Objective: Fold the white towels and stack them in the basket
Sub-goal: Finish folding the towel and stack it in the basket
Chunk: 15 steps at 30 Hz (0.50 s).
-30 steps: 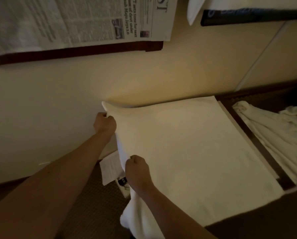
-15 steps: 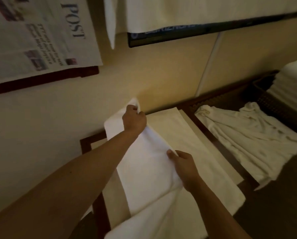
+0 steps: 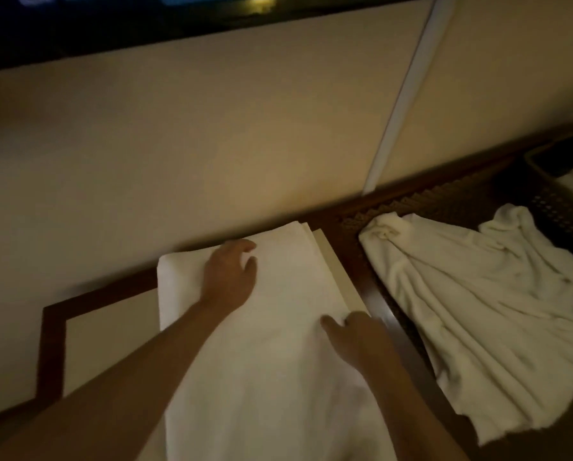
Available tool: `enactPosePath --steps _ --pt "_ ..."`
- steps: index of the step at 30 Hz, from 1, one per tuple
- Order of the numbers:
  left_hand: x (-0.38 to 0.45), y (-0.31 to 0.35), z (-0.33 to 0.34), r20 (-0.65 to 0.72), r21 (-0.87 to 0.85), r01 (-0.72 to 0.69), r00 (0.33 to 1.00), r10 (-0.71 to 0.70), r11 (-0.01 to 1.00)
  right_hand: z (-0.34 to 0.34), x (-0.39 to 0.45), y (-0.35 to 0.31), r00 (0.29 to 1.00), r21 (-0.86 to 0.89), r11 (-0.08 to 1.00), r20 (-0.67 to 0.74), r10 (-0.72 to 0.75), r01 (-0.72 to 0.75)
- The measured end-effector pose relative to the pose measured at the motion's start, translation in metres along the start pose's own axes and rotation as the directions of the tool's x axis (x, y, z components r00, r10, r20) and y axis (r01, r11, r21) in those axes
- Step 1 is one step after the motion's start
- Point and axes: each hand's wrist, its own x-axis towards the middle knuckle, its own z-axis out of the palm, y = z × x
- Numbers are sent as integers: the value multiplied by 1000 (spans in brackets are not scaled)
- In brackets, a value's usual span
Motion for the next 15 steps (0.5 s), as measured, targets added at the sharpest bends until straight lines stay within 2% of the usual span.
enactPosePath --steps 3,5,9,13,15 --pt "22 -42 -42 49 399 93 991 -123 912 -14 46 -49 986 35 986 -42 -159 160" --pt "33 -61 -62 133 552 127 962 -238 824 -21 76 -81 971 79 969 -57 -232 236" --pt "40 -79 -76 180 608 115 944 -277 786 -25 112 -106 946 103 943 -104 -307 317" --pt "43 -87 -83 169 579 122 949 -265 806 -19 108 -89 891 104 921 -313 -328 375" --pt "42 -94 -83 151 589 139 949 -277 796 -13 110 -81 887 44 936 -338 -314 348"
